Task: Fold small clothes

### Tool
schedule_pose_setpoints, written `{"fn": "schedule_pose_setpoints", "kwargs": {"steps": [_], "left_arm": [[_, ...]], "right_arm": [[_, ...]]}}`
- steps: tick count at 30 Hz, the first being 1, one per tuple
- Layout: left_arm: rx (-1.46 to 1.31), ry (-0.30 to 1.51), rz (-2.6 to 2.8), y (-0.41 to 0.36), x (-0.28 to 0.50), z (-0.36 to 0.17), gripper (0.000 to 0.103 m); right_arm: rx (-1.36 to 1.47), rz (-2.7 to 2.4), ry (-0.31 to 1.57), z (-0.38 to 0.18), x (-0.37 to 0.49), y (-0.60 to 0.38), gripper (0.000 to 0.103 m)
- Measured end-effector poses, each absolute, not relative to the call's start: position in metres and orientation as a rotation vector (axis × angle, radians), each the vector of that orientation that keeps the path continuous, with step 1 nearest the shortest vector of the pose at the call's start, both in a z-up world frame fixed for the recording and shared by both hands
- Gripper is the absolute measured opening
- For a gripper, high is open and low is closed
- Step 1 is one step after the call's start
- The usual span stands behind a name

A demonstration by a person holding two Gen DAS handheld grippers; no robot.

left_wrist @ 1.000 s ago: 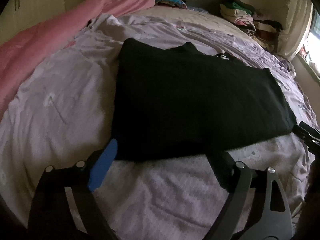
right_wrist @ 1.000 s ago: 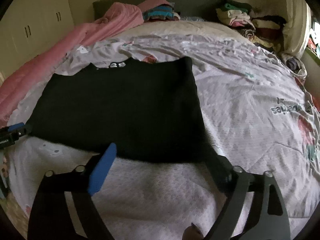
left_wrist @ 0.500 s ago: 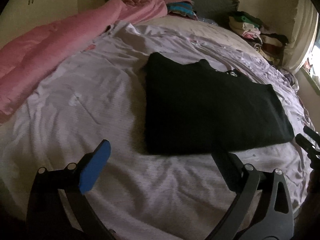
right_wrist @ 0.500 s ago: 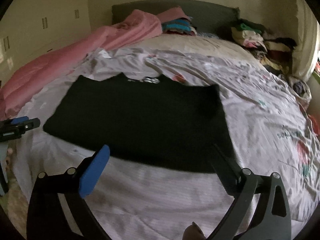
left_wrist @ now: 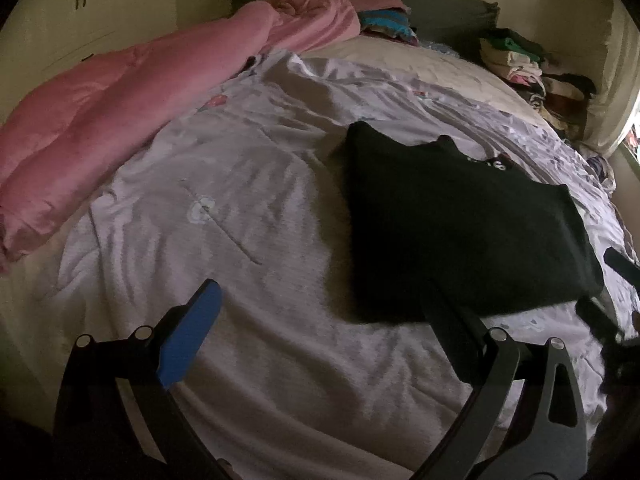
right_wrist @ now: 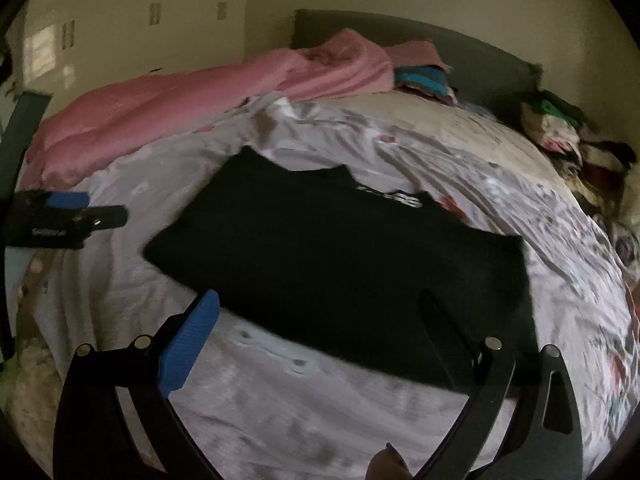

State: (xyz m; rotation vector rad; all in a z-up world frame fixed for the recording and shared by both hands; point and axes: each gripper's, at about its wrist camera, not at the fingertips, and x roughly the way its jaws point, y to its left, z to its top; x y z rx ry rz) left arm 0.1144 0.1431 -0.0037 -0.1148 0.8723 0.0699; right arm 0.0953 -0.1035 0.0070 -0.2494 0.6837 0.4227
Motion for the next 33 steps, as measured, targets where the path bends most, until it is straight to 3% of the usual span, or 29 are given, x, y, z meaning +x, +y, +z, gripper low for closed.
{"fn": "schedule_pose_setpoints", "kwargs": {"steps": [33], "left_arm": [[-0.062, 0.984, 0.089, 0.165, 0.237, -0.022, 0.093]], "right_arm": [[-0.613, 0.526, 0.692, -0.070, 0.136, 0.025, 0.098]]}}
